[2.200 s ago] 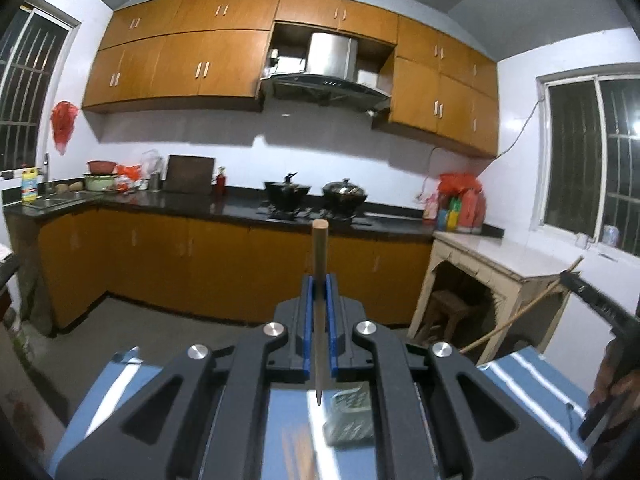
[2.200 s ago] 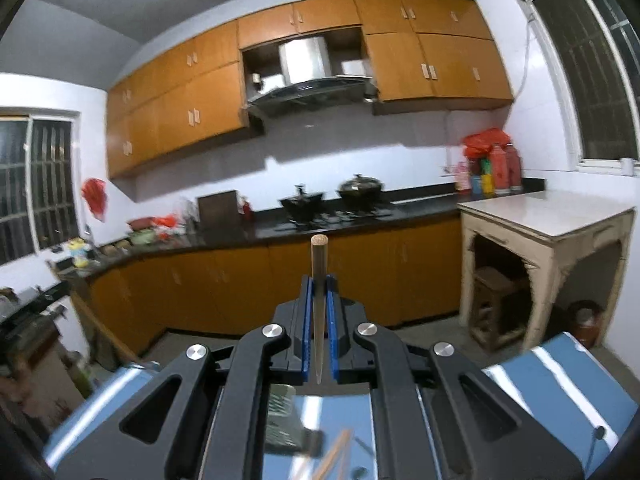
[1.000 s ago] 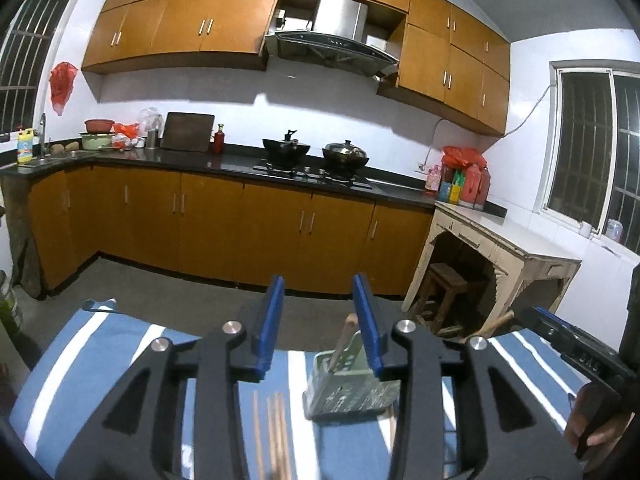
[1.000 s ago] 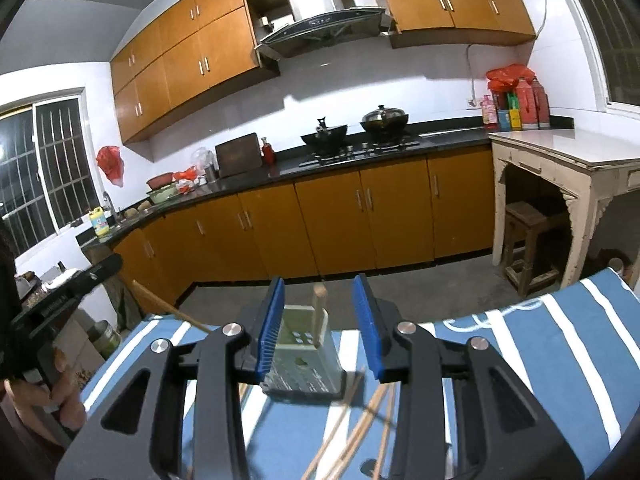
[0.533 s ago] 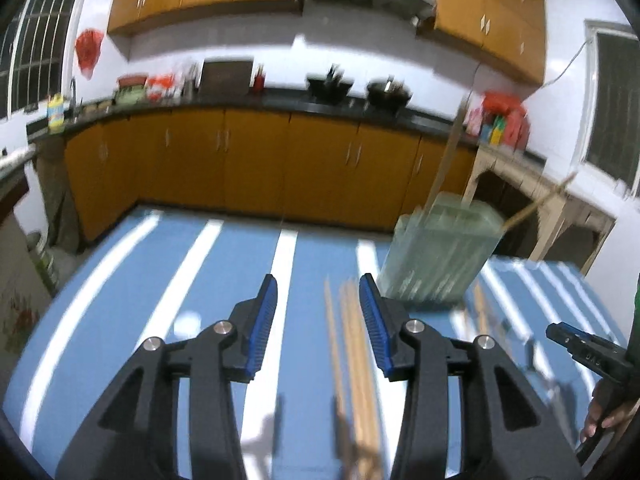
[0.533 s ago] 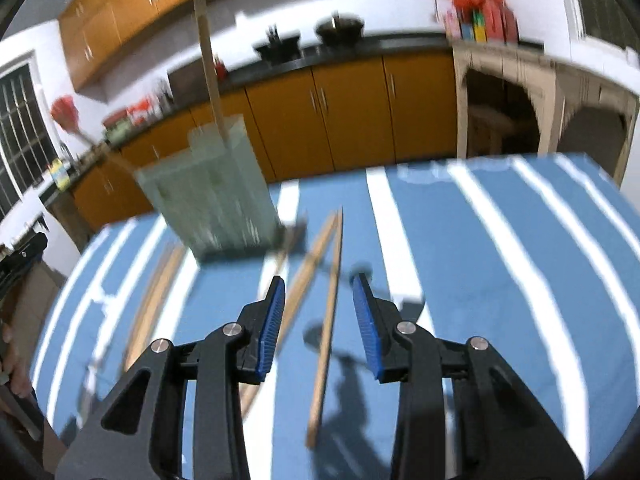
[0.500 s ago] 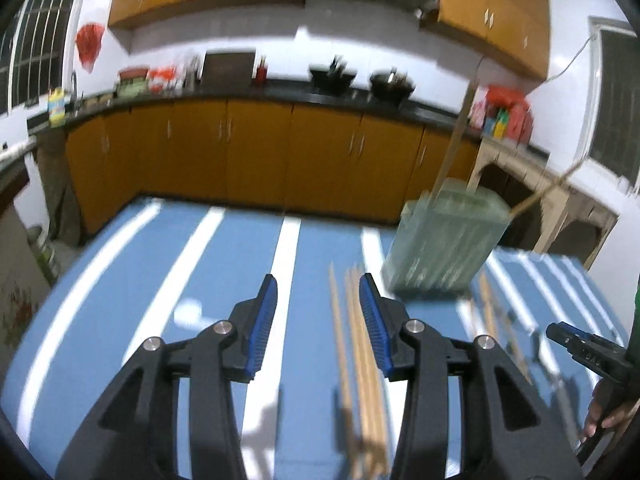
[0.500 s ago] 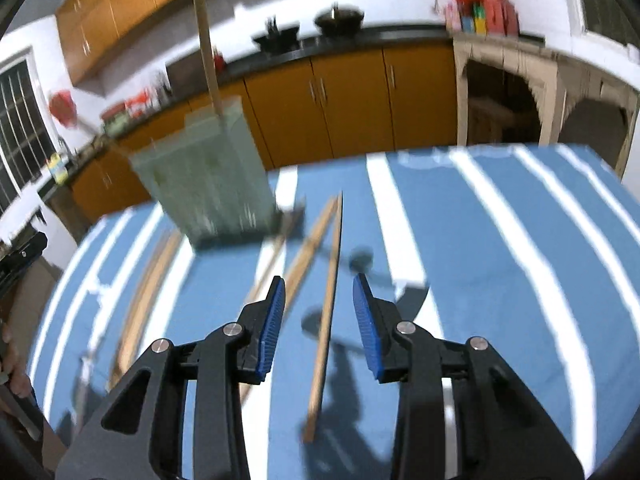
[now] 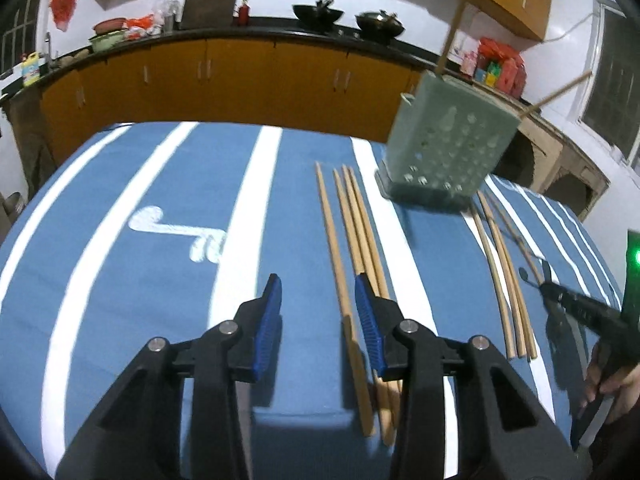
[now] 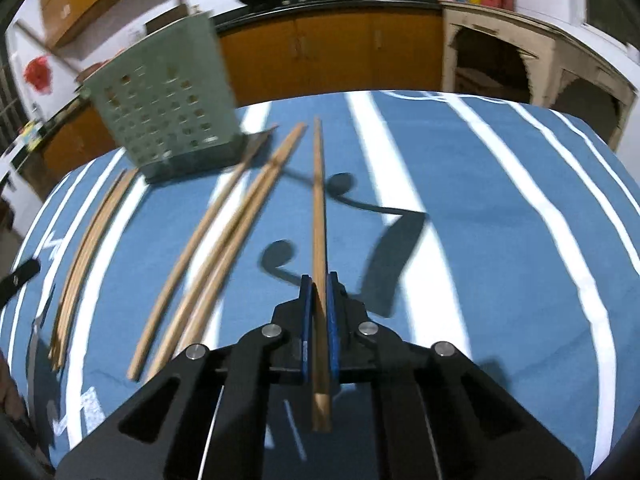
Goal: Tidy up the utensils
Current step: 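Close the left tool on another wooden chopstick while the right tool grasps another chopstick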
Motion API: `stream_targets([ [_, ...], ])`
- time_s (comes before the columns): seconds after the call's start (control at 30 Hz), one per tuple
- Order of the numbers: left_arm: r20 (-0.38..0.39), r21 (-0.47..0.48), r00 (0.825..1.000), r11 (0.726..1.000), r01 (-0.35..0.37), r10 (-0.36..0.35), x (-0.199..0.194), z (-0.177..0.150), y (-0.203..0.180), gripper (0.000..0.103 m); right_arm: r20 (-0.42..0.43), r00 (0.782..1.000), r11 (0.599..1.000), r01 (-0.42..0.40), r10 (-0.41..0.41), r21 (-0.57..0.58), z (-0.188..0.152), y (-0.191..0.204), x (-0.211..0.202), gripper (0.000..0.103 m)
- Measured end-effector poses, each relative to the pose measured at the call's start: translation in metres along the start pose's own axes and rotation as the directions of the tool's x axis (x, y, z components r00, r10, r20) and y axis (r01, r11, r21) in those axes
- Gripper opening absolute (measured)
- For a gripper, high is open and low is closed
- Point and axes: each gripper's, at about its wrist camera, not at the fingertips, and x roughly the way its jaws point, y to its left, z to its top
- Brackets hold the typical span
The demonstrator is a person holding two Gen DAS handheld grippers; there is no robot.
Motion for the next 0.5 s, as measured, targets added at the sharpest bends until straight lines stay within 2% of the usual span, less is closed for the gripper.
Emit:
stream_targets([
  [0.1,-0.024,0.019,1.000,1.000,0.006,-0.005,0.005,-0.001,-0.006,0.031,0.003,1.000,0.999,0.012,-0.012,0.043,0.001,-0.012,-0.001,0.008],
  [0.23,-0.059,0.041,0.998,0.999,0.014,-0.012,0.012,-0.004,-0.012,0.024,0.003,1.000,0.999,0.017,-0.017,0.034,0.001,-0.012,-0.001,0.008],
  [0.37,-0.083,0.073,0.997,0.997,0.018,-0.012,0.017,-0.008,-0.019,0.022,0.001,1.000,0.999,0.013,-0.013,0.036,0.000,-0.012,-0.001,0.008],
  [0.5,-0.115,0.094,0.993,0.996,0.006,0.005,0.025,-0.011,-0.024,0.014,-0.001,1.000,0.999,0.010,-0.010,0.038,0.001,-0.012,-0.002,0.008],
])
